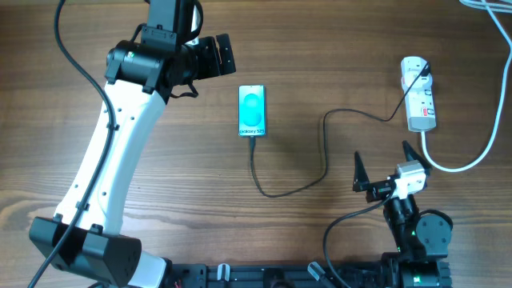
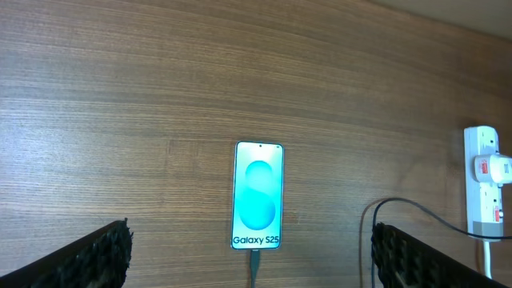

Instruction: Plug charger to phone and switch on socket

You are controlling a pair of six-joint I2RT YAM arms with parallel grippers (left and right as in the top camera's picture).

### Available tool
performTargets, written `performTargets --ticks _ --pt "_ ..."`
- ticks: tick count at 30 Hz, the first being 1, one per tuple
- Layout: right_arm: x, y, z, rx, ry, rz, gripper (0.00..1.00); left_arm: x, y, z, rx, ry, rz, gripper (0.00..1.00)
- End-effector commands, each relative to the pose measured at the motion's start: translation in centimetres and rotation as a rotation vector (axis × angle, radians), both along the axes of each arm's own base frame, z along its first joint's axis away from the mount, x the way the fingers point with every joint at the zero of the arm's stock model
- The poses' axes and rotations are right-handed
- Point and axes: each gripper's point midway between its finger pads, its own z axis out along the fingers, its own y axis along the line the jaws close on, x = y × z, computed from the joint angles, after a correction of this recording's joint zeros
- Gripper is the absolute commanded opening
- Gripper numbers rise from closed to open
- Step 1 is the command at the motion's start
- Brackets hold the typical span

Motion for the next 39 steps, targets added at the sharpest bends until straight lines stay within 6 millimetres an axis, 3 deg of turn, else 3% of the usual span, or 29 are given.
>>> performTargets --ticks 1,39 --pt "0.16 -1.98 0.11 0.077 0.002 -0.118 1.00 0.15 0.23 -0.45 0.003 0.010 0.014 1.00" --pt "0.17 -2.37 0.13 0.037 -0.003 -0.132 1.00 0.16 0.22 -0.43 0.003 0.009 0.014 1.00"
